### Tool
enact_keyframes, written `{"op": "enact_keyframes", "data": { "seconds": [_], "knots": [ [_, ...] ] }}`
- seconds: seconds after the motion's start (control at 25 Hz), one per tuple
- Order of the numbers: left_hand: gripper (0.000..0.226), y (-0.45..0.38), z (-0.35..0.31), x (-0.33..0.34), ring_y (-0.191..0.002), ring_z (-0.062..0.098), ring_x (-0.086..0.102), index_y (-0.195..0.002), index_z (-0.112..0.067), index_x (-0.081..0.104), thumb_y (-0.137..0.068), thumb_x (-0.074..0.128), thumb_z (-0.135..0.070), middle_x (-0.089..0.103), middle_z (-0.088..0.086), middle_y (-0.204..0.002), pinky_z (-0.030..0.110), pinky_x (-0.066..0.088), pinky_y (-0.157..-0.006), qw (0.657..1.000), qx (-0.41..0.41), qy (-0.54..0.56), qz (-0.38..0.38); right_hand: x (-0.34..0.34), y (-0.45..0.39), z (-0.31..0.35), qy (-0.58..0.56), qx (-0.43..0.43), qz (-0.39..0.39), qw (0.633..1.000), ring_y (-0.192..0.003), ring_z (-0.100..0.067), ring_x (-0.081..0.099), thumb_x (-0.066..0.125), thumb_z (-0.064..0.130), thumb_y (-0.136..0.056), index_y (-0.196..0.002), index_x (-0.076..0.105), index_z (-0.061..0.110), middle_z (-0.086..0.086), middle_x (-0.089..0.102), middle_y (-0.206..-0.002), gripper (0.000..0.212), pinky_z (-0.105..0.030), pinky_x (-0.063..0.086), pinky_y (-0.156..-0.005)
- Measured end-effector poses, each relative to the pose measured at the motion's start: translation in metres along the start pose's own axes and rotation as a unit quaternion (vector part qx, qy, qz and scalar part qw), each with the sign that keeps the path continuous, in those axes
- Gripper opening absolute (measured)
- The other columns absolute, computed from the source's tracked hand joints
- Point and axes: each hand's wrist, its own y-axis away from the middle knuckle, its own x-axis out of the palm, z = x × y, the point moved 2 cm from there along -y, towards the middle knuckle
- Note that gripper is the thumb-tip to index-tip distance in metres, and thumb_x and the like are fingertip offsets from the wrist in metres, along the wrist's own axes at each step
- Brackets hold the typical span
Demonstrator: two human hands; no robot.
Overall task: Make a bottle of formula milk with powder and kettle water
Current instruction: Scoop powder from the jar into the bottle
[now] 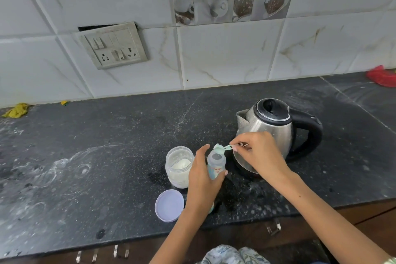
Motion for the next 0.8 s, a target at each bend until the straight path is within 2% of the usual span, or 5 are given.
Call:
{"op": "enact_keyframes", "data": {
  "seconds": [0.16, 0.4, 0.52, 0.68, 0.8],
  "knots": [
    [0.052, 0.022, 0.002, -0.035, -0.109, -0.009, 0.051, -0.123, -0.027, 0.048, -0.079, 0.076, -0.021, 0.058, -0.018, -0.119, 0.001, 0.035, -0.091, 0.997, 0.019, -0.001, -0.072, 0.005, 0.004, 0.011, -0.123, 0.031, -0.003, 0.992, -0.066, 0.004, 0.066, 0.078, 0.006, -0.079, -0.088, 0.079, 0.018, 0.007, 0.072, -0.077, 0.015, -0.008, 0.054, -0.067],
    [0.047, 0.048, 0.012, -0.071, -0.111, -0.005, 0.056, -0.115, -0.037, 0.047, -0.082, 0.073, -0.015, 0.058, -0.024, -0.117, 0.008, 0.041, -0.092, 0.99, -0.008, 0.027, -0.135, 0.055, -0.002, 0.046, -0.163, 0.005, 0.024, 0.986, -0.073, -0.015, 0.071, 0.077, 0.006, -0.08, -0.089, 0.075, 0.006, -0.005, 0.075, -0.083, 0.009, -0.031, 0.061, -0.069],
    [0.045, 0.056, 0.016, -0.078, -0.112, -0.003, 0.056, -0.118, -0.03, 0.049, -0.082, 0.073, -0.015, 0.059, -0.02, -0.118, 0.006, 0.04, -0.092, 0.989, -0.014, 0.026, -0.146, 0.08, -0.006, 0.052, -0.117, -0.016, 0.036, 0.992, -0.069, -0.011, 0.069, 0.079, 0.012, -0.08, -0.089, 0.075, 0.011, -0.003, 0.075, -0.082, 0.01, -0.027, 0.059, -0.066],
    [0.044, 0.062, 0.018, -0.079, -0.112, -0.004, 0.056, -0.119, -0.028, 0.049, -0.083, 0.072, -0.017, 0.059, -0.019, -0.119, 0.008, 0.041, -0.092, 0.99, -0.016, 0.021, -0.139, 0.101, -0.007, 0.056, -0.053, -0.033, 0.042, 0.997, -0.064, -0.006, 0.057, 0.076, 0.017, -0.083, -0.092, 0.075, 0.015, -0.001, 0.073, -0.092, 0.009, -0.014, 0.045, -0.058],
    [0.044, 0.063, 0.015, -0.072, -0.112, -0.006, 0.056, -0.118, -0.029, 0.049, -0.083, 0.072, -0.018, 0.058, -0.022, -0.118, 0.008, 0.042, -0.091, 0.992, -0.006, 0.022, -0.127, 0.1, -0.003, 0.055, -0.082, -0.025, 0.034, 0.996, -0.061, -0.007, 0.055, 0.075, 0.018, -0.084, -0.095, 0.075, 0.017, 0.001, 0.067, -0.099, 0.011, -0.021, 0.05, -0.059]
  ]
}}
